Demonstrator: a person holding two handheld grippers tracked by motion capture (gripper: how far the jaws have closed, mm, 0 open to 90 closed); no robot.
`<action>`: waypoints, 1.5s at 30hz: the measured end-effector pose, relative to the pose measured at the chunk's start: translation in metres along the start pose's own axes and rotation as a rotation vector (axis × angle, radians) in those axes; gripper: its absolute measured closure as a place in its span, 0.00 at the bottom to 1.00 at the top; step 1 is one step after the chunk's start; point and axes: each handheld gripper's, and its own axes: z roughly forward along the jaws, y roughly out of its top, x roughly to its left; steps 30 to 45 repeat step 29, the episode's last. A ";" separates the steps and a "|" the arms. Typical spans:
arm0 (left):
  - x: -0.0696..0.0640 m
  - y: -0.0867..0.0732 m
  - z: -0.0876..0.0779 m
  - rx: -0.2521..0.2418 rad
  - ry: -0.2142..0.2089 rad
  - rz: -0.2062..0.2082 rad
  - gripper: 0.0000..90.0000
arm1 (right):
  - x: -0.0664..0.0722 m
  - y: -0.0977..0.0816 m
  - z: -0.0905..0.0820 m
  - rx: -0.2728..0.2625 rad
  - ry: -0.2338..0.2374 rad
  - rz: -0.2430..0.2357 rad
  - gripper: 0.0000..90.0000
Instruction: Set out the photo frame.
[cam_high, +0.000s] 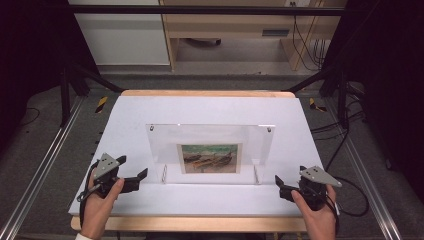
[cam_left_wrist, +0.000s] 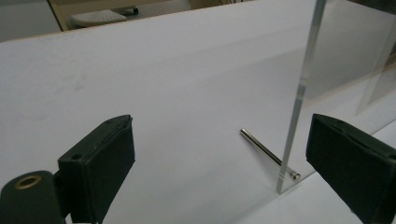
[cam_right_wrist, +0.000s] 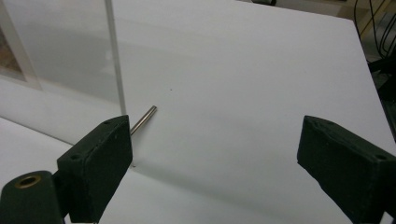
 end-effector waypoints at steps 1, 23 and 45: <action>0.001 0.000 0.000 0.002 0.007 0.000 0.08 | -0.002 -0.001 0.001 0.006 -0.004 0.005 0.12; 0.038 -0.017 0.017 0.124 0.095 -0.026 0.06 | -0.018 0.000 0.049 0.107 -0.080 0.013 0.14; 0.043 -0.021 0.021 0.131 0.113 -0.040 0.06 | -0.026 -0.001 0.056 0.134 -0.113 0.030 0.14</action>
